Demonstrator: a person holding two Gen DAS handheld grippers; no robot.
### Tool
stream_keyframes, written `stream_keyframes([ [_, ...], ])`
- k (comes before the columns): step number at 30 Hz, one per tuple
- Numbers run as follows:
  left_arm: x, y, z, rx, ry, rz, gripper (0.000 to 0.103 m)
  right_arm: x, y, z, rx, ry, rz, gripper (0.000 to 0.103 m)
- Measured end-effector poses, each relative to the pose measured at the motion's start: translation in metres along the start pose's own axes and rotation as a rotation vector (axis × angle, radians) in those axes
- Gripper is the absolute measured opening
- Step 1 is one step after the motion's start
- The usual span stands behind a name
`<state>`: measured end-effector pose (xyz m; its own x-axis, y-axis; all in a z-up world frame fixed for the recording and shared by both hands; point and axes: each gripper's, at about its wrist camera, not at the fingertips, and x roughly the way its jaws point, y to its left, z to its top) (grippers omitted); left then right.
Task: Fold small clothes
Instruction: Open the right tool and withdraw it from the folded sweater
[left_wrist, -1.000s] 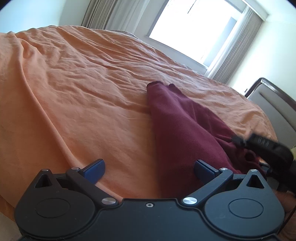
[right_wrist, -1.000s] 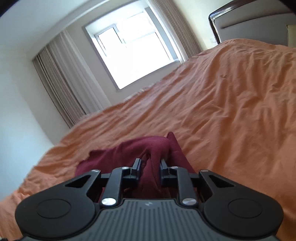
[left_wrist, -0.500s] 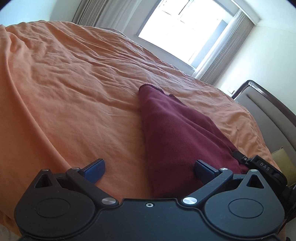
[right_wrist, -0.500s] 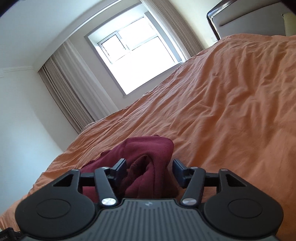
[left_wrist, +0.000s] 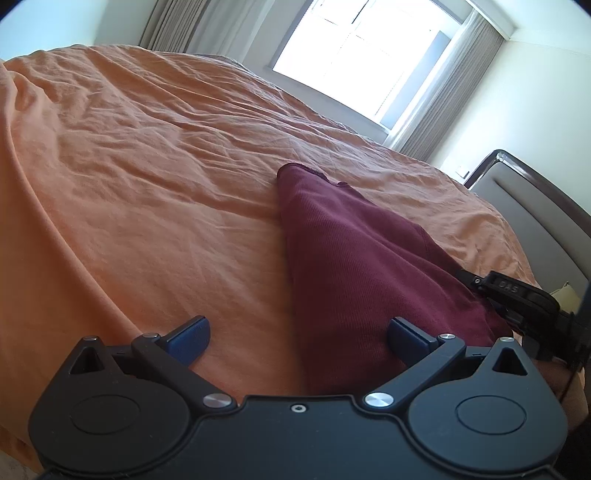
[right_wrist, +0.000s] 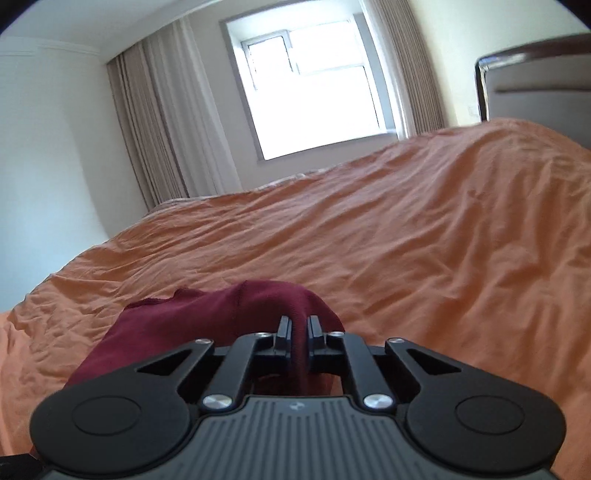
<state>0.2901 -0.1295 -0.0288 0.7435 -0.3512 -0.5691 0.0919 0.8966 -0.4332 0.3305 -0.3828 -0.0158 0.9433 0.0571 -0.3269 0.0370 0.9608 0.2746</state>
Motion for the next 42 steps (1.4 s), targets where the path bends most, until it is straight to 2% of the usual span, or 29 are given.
stream_keyframes([
  [2, 0.0, 0.0, -0.001, 0.004, -0.001, 0.002, 0.102, -0.001, 0.006, 0.0, -0.064, -0.039, -0.013, 0.008],
  [3, 0.0, 0.0, -0.001, 0.005, 0.0, 0.003, 0.102, 0.002, 0.007, -0.002, -0.078, -0.024, -0.035, 0.01],
  [5, 0.001, -0.001, -0.002, 0.005, 0.001, 0.004, 0.102, 0.013, -0.002, -0.007, -0.031, 0.048, -0.044, 0.021],
  [7, 0.001, -0.001, -0.002, 0.004, 0.003, 0.004, 0.102, 0.012, -0.019, -0.014, 0.065, 0.067, -0.02, 0.056],
  [8, 0.001, -0.001, -0.002, 0.004, 0.004, 0.003, 0.102, 0.008, -0.03, -0.016, 0.122, 0.057, 0.002, 0.063],
  [9, 0.001, 0.0, -0.002, 0.006, 0.005, 0.001, 0.102, 0.005, -0.038, -0.018, 0.171, 0.047, 0.027, 0.078],
  [10, 0.0, 0.0, -0.001, 0.007, 0.006, -0.002, 0.102, 0.002, -0.048, -0.021, 0.228, 0.039, 0.062, 0.087],
  [14, -0.003, 0.004, 0.002, -0.011, -0.011, -0.021, 0.102, 0.005, -0.071, -0.035, 0.332, 0.064, 0.197, 0.092],
  [16, -0.004, 0.005, 0.006, -0.029, -0.027, -0.027, 0.102, 0.008, -0.072, -0.038, 0.332, 0.079, 0.258, 0.103],
  [17, -0.001, 0.005, 0.009, -0.03, -0.028, -0.03, 0.102, 0.011, -0.071, -0.039, 0.322, 0.09, 0.282, 0.103],
  [20, 0.012, 0.002, 0.019, -0.012, -0.019, -0.028, 0.102, 0.013, -0.069, -0.042, 0.301, 0.101, 0.28, 0.103],
  [24, 0.034, -0.004, 0.028, -0.02, 0.06, -0.032, 0.102, 0.012, -0.076, -0.055, 0.338, 0.036, 0.301, 0.103],
  [26, 0.038, -0.007, 0.027, -0.013, 0.069, -0.035, 0.102, 0.01, -0.077, -0.061, 0.333, 0.004, 0.302, 0.103],
  [32, 0.041, -0.007, 0.014, 0.005, 0.037, -0.025, 0.102, 0.008, -0.081, -0.069, 0.335, -0.034, 0.325, 0.102],
  [42, 0.043, -0.005, 0.013, 0.015, 0.034, -0.03, 0.103, 0.003, -0.08, -0.075, 0.333, -0.07, 0.34, 0.102],
])
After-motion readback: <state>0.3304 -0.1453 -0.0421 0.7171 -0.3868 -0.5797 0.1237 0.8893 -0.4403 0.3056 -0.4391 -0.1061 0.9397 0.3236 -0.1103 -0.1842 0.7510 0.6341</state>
